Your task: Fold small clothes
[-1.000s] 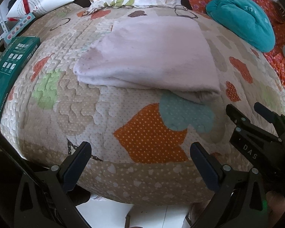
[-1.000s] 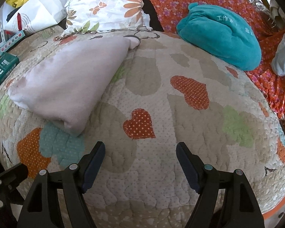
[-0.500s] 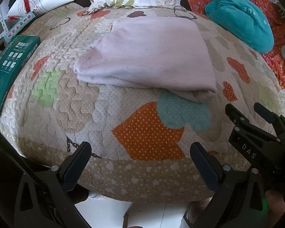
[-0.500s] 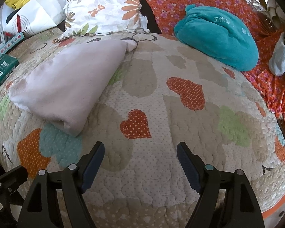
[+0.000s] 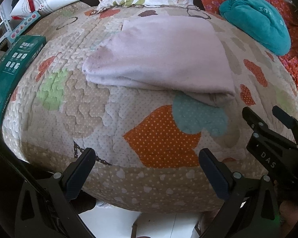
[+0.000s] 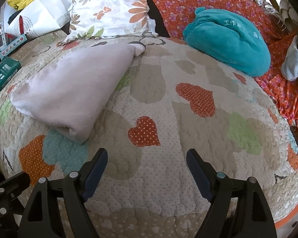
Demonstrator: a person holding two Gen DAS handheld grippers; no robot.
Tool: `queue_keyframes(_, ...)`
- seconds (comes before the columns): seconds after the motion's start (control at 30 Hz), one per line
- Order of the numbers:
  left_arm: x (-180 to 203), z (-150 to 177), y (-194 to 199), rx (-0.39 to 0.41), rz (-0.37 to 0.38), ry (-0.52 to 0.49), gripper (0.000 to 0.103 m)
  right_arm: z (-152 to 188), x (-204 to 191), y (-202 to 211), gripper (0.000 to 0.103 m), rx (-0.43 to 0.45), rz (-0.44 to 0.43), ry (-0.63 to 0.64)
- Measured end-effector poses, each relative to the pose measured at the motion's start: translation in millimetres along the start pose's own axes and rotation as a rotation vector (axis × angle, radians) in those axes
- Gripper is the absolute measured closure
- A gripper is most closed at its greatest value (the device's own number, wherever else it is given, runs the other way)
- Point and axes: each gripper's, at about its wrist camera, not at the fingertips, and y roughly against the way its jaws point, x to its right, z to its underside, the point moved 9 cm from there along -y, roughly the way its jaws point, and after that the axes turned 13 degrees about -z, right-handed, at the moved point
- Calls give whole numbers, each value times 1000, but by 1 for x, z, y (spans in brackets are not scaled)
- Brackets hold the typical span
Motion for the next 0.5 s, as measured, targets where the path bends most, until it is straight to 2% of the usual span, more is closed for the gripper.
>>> queue_keyframes(0.3, -3, 0, -2, 4, -2, 1, 0, -2, -2, -1, 17, 5, -1, 13)
queue_keyframes(0.5, -1, -1, -1, 28, -34, -19, 0, -3, -3, -1, 17, 13, -5, 14)
